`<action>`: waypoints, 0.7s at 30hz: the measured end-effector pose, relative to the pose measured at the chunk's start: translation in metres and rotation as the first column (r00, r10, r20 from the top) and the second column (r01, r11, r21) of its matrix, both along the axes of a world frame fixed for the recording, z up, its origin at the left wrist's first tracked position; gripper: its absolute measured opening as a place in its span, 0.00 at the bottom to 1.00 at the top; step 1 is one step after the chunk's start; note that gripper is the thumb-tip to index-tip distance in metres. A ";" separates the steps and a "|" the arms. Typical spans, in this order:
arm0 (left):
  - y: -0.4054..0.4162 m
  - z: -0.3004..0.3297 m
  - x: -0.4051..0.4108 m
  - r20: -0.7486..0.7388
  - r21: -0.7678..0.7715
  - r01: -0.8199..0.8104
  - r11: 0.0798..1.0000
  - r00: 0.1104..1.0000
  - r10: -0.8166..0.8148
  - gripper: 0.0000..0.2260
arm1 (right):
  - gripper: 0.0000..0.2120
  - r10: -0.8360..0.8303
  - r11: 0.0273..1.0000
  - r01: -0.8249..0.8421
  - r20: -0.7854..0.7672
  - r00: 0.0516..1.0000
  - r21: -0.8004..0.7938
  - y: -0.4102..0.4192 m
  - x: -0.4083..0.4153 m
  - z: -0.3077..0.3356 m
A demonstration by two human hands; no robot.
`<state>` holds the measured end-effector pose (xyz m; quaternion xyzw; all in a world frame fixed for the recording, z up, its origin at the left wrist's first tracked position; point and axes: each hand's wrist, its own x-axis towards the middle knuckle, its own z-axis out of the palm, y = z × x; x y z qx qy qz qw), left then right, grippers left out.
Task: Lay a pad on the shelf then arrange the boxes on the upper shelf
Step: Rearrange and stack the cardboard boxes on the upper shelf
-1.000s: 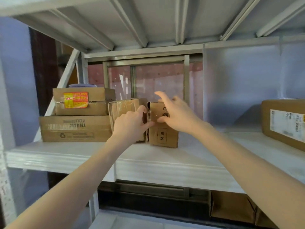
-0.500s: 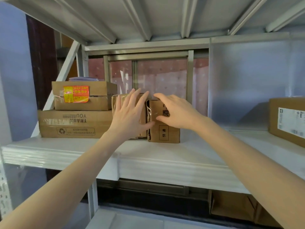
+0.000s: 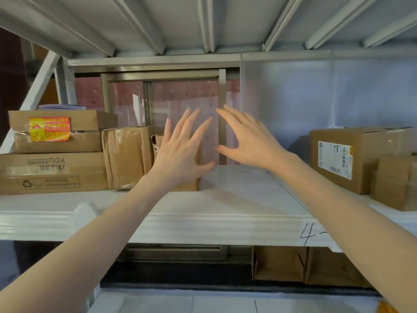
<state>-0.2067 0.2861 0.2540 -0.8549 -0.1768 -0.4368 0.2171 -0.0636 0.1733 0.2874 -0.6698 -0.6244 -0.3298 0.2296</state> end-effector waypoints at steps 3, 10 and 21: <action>-0.026 0.000 0.034 -0.011 0.002 0.068 0.998 0.998 -0.068 0.39 | 0.38 -0.074 0.997 0.075 -0.024 0.997 0.019 -0.034 0.027 0.001; -0.094 0.001 0.110 -0.030 -0.071 0.273 0.959 0.961 -0.276 0.40 | 0.37 -0.233 0.971 0.237 -0.078 0.969 0.044 -0.119 0.091 0.001; -0.203 0.002 0.217 -0.091 -0.149 0.543 0.826 0.825 -0.558 0.38 | 0.36 -0.424 0.901 0.433 -0.151 0.893 0.033 -0.254 0.172 -0.008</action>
